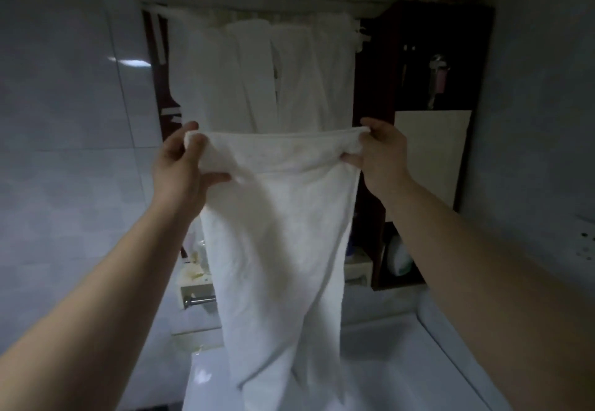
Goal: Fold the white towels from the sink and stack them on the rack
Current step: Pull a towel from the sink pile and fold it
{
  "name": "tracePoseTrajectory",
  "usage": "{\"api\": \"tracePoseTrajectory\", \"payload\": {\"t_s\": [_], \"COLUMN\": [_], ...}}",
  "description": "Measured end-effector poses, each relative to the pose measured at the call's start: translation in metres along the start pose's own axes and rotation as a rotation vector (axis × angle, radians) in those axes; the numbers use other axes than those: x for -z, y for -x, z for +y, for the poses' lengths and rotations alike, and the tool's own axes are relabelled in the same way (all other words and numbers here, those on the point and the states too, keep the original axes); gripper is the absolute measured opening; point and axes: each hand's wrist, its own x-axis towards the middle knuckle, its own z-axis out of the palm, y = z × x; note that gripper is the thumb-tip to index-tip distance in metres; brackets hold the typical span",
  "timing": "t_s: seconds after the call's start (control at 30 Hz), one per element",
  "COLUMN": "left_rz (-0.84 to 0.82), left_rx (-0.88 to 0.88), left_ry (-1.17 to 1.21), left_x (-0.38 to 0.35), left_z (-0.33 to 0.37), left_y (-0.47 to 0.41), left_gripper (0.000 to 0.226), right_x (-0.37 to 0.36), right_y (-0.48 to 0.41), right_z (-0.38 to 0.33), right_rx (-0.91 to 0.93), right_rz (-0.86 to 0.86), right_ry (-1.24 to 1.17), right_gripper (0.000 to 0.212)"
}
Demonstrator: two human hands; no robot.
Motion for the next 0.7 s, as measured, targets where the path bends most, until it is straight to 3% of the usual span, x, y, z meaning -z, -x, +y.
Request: {"api": "tracePoseTrajectory", "payload": {"t_s": [0.1,0.17,0.23,0.3,0.37,0.47,0.63,0.7], "left_rz": [0.04,0.018,0.01,0.024,0.049,0.023,0.031,0.025], "left_rx": [-0.062,-0.052,-0.064,-0.08,-0.092,-0.113,-0.166,-0.175], "left_ry": [0.044,-0.014,-0.062,-0.044,-0.009,-0.01,-0.043,-0.066], "left_x": [0.012,0.015,0.022,0.028,0.034,0.036,0.046,0.044], "left_z": [0.006,0.015,0.019,0.024,0.031,0.041,0.048,0.054], "left_y": [0.0,-0.003,-0.005,-0.004,-0.004,-0.005,-0.004,-0.006], "left_gripper": [0.017,0.014,0.015,0.018,0.019,0.021,0.034,0.03], "right_x": [-0.021,-0.034,-0.04,-0.043,-0.048,-0.06,-0.067,-0.076], "right_y": [-0.011,-0.016,-0.013,-0.011,-0.006,0.0,-0.003,-0.002], "right_z": [-0.004,-0.002,0.003,0.006,0.01,0.015,0.02,0.024], "right_rx": [0.089,0.01,-0.092,0.003,0.009,-0.17,-0.041,-0.123], "right_rz": [-0.038,-0.029,-0.073,-0.097,-0.09,-0.075,-0.009,-0.026], "right_ry": [-0.022,-0.05,-0.04,0.031,-0.056,-0.099,-0.21,-0.171], "right_gripper": [0.045,0.039,0.041,0.046,0.036,0.031,0.033,0.033]}}
